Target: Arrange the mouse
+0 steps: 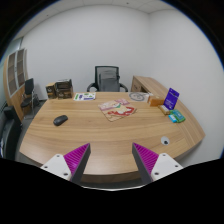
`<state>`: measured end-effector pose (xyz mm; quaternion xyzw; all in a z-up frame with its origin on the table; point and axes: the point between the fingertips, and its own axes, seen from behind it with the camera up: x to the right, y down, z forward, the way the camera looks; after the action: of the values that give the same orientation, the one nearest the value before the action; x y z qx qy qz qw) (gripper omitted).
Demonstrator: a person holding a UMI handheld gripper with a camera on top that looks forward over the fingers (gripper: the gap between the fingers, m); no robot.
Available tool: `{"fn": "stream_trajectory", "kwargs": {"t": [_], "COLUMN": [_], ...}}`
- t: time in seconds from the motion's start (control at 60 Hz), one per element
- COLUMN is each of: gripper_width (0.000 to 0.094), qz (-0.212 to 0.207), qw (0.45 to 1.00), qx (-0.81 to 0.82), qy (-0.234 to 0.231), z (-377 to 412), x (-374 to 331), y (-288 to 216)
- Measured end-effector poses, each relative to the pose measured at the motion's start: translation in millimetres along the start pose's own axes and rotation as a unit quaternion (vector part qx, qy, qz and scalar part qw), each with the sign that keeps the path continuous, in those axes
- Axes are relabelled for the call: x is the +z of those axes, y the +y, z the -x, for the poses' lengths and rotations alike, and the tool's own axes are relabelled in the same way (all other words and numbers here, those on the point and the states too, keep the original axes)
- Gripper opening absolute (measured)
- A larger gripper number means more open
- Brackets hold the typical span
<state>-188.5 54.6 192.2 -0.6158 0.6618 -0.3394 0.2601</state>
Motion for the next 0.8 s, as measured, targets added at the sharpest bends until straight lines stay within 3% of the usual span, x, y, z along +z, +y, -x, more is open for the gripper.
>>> {"fn": "stream_trajectory", "kwargs": {"t": [0.35,0.8], "gripper_width": [0.0869,0.0867], "qz": [0.004,0.011], "qw": [1.0,0.999], "qx": [0.002,-0.009], "qy": [0.002,-0.046], "z": [12.9,142.1], "x": [10.1,39.7], "y": [8.1,13.5]}}
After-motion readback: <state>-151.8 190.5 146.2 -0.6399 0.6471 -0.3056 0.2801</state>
